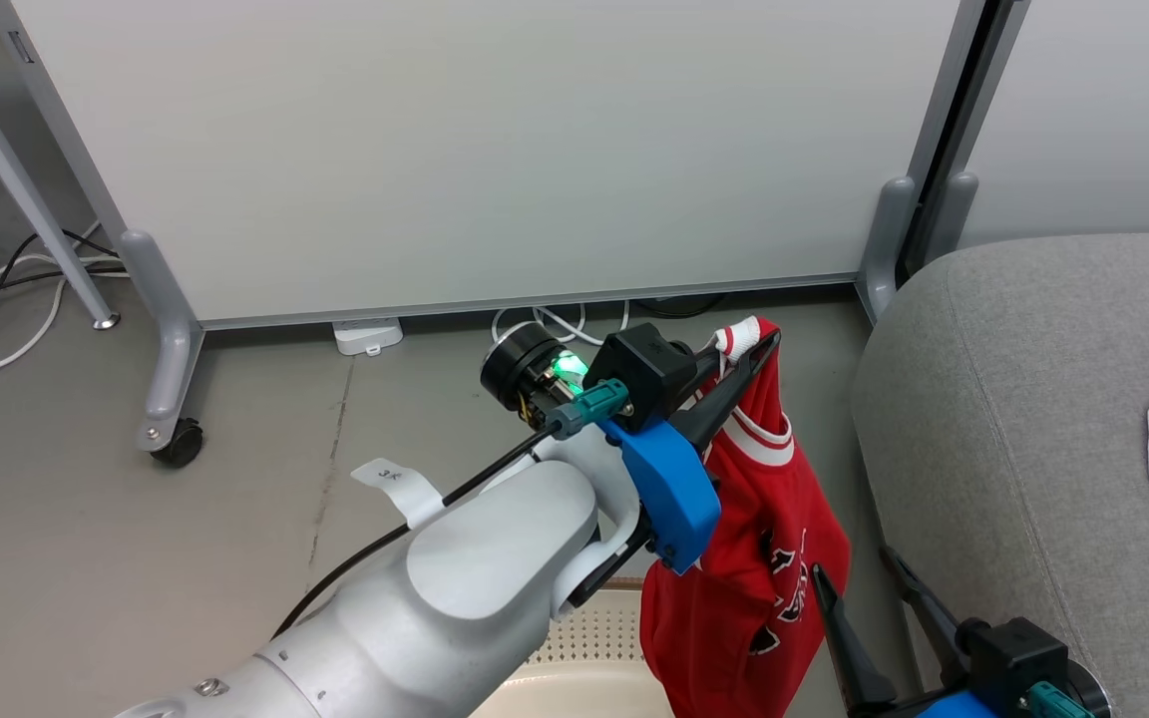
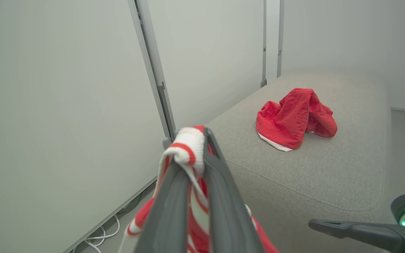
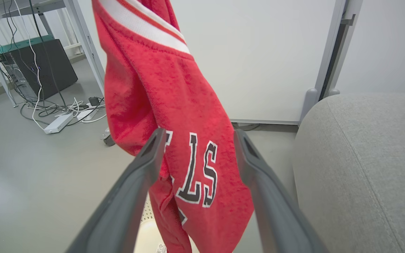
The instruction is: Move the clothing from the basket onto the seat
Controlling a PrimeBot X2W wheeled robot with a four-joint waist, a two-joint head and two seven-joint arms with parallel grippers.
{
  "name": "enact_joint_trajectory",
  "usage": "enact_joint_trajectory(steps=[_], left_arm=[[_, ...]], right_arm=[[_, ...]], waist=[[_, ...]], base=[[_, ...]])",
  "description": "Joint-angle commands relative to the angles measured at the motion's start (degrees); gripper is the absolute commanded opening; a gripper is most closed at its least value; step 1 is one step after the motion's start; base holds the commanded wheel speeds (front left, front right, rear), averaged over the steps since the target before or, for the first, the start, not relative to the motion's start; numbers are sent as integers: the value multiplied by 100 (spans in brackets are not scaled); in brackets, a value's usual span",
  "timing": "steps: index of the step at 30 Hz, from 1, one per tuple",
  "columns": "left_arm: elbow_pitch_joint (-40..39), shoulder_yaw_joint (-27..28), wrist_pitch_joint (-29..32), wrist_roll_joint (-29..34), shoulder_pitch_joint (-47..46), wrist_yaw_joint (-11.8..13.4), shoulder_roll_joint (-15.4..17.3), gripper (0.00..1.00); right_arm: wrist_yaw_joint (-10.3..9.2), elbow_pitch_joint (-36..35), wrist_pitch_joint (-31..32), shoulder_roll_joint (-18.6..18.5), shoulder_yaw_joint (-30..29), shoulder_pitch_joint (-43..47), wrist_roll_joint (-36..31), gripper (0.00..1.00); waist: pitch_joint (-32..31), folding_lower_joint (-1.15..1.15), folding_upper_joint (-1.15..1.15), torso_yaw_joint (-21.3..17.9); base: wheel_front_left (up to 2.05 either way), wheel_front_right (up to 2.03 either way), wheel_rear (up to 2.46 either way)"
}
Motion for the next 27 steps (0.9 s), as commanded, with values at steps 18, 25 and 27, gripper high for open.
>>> enact_joint_trajectory(steps=[18,25,27], left_arm=[[101,-384,-96,-482,-201,110,-1,0],[52,-478,-111,-574,-273,120,-1,0],[42,-499,-117,-594,-274,117,-1,0]], right_arm=[[3,194,114,-3,336,-432,-42,100],[3,765,280,-4,461,-979,-219,100],[3,959,288,-3,464,-1150,-265,100]], waist=[[52,0,-1,-5],[119,0,-1,49],[141,0,-1,63]], base=[[0,0,0],[0,0,0],[0,0,0]])
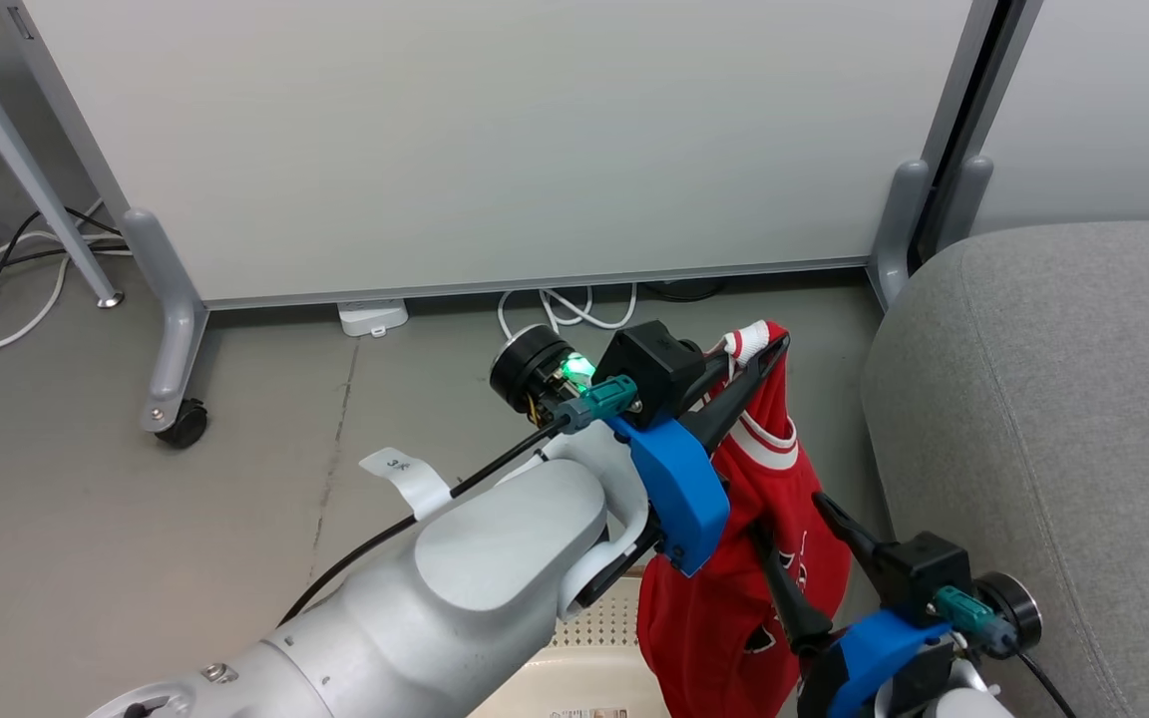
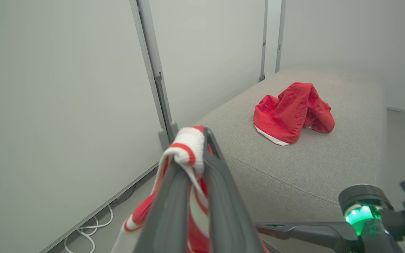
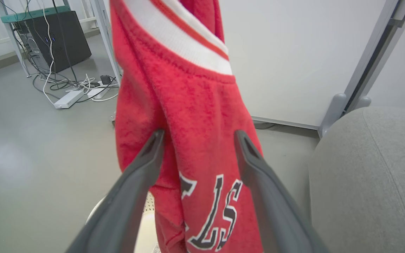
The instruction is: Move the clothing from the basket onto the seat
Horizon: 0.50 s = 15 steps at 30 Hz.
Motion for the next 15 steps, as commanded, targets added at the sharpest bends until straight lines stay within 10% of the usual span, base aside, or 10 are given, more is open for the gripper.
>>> enact_joint_trajectory(steps=[1,15], left_arm=[[-9,-1,-36,-19,-64,19,-2,0],[-73,-81,-57,-82,-158,12,-2,0]], right_arm=[[3,68,16,-3,10,-117,-68,100],[3,1551,-155,-3,109,-1304,-216,100]], waist=[[12,0,0,9],[98,0,0,47]], base=[[0,0,0],[0,0,0]])
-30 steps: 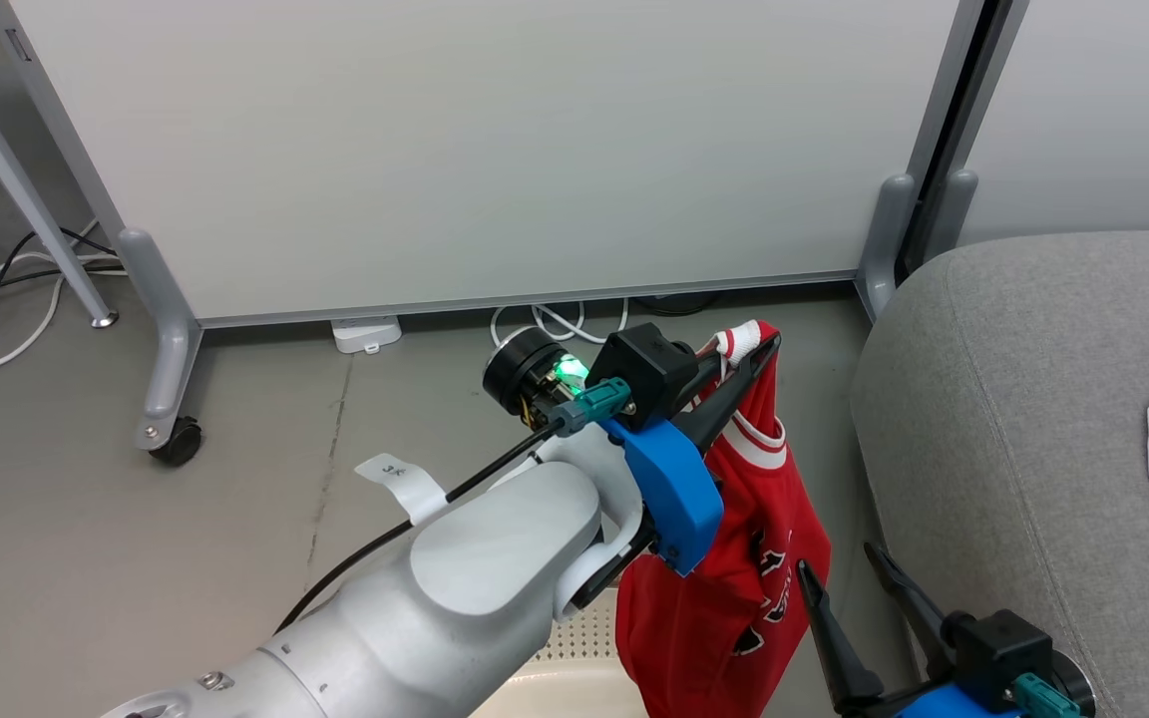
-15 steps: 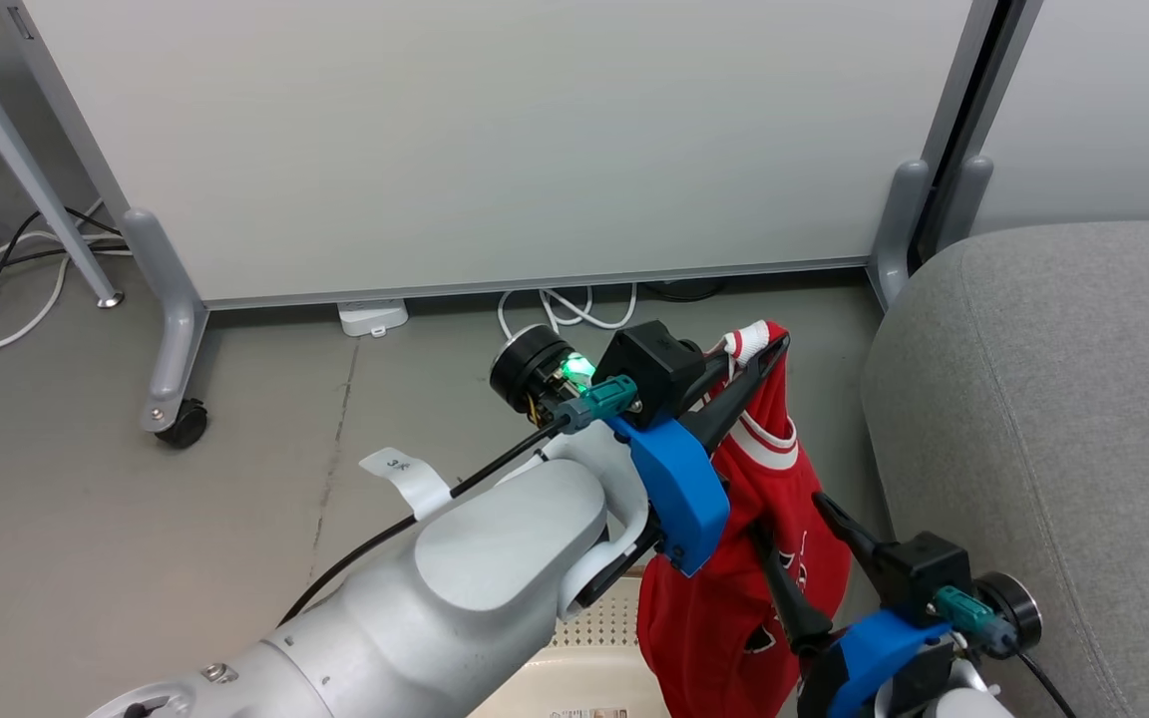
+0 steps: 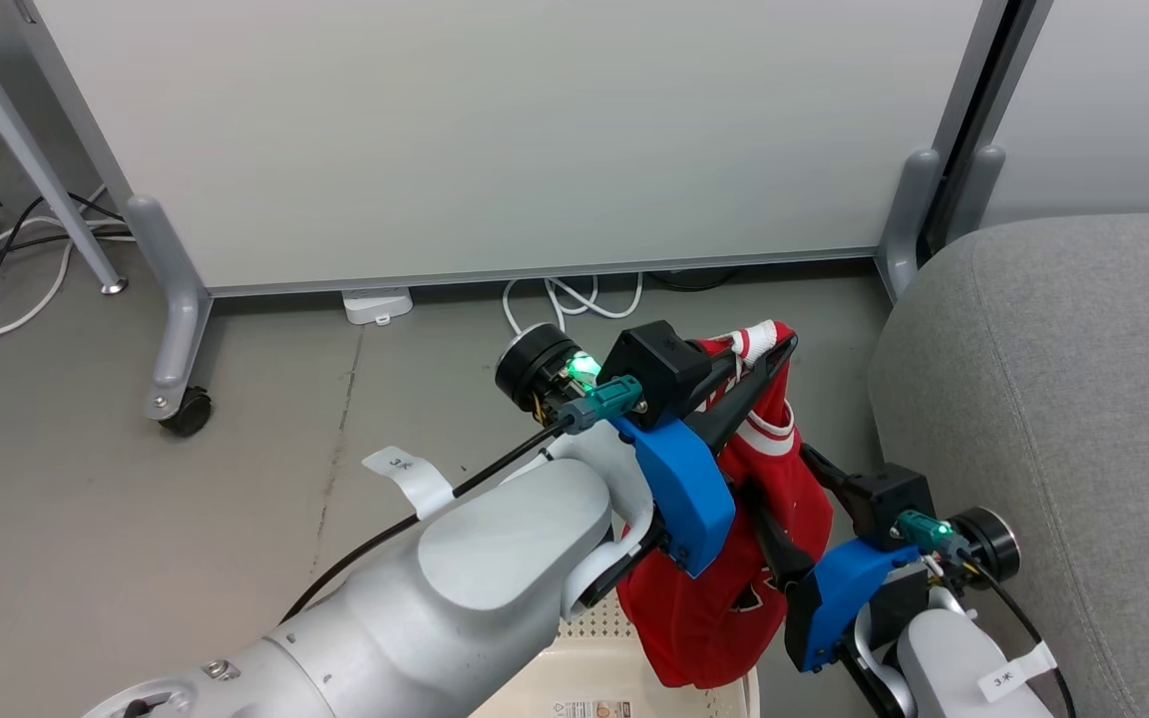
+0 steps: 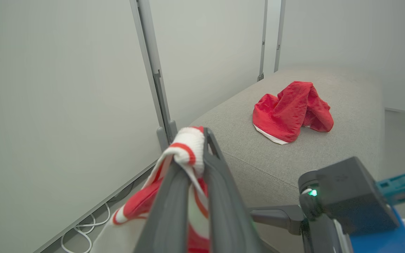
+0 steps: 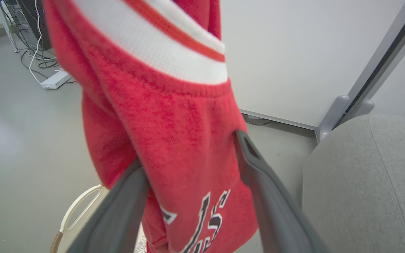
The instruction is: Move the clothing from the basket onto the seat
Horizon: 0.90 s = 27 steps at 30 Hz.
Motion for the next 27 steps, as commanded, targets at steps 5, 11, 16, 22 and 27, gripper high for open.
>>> enact_joint_trajectory(steps=[5,11,16,22,27], left_arm=[[-25,-22,-8,-19,-93,-2,-2,0],[-27,-31,20,-19,-71,-24,-2,0],[-9,-35,14,-33,-46,-21,-2,0],[22,-36,17,-45,-19,-10,-2,0],[39,-36,33,-33,9,-16,-2,0]], right_arm=[[3,381,-175,-4,135,-385,136,100],[3,734,-300,-3,210,-593,285,47],[3,949,-402,-3,251,-697,383,0],[3,1111,-501,-3,286,-763,482,0],[3,1206,-561,-3,346,-787,556,0]], waist=[[-6,0,0,-13],[-23,0,0,-19],[-53,0,0,-29],[-87,0,0,-49],[-114,0,0,-67]], base=[[0,0,0],[0,0,0],[0,0,0],[0,0,0],[0,0,0]])
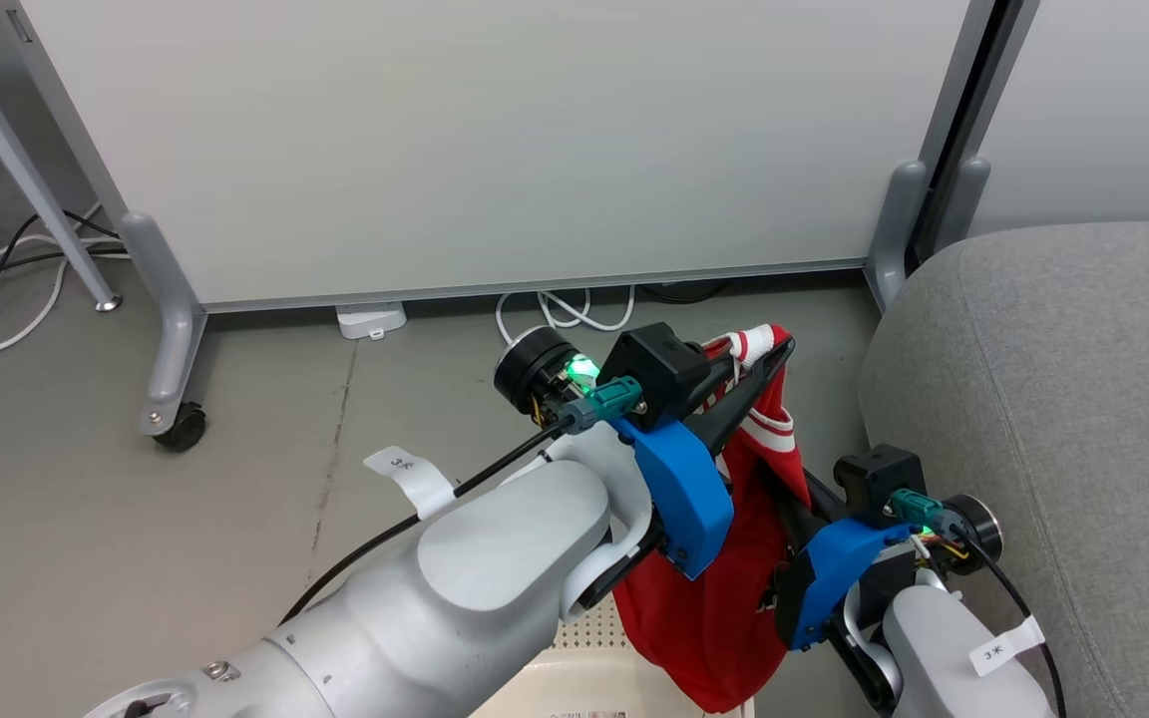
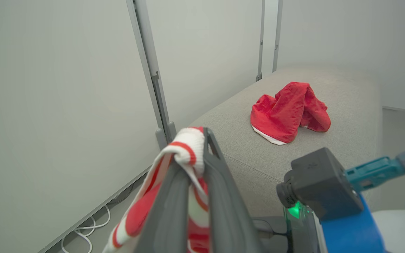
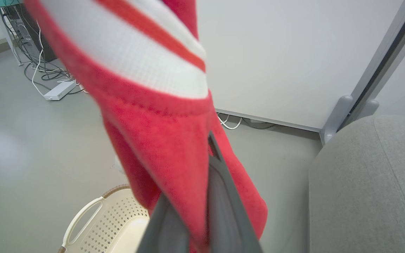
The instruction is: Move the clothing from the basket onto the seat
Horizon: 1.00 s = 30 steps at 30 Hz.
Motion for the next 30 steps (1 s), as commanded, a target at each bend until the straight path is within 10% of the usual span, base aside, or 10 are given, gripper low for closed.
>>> enact_joint_trajectory(steps=[1,12,15,16,30], left_arm=[[10,-16,-3,-7,4,-9,-2,0],[41,-16,-22,-49,70,7,-2,4],[51,-16,-32,-61,121,9,-2,87],[57,-16,-38,-59,134,11,-1,100],[164,37,-131,8,454,160,-1,100]], right_arm=[[3,30,-28,-3,17,-85,26,0],[3,194,-122,-3,90,-168,161,0],[3,219,-149,-3,95,-186,175,0],[3,228,-158,-3,97,-192,182,0],[3,285,-236,-3,-69,-212,198,0]], waist=[[-4,0,0,-5],[-23,0,0,-53],[-24,0,0,-59],[-23,0,0,-59],[-18,0,0,-46]], base=[[0,0,0],[0,0,0],[0,0,0],[0,0,0],[0,0,0]])
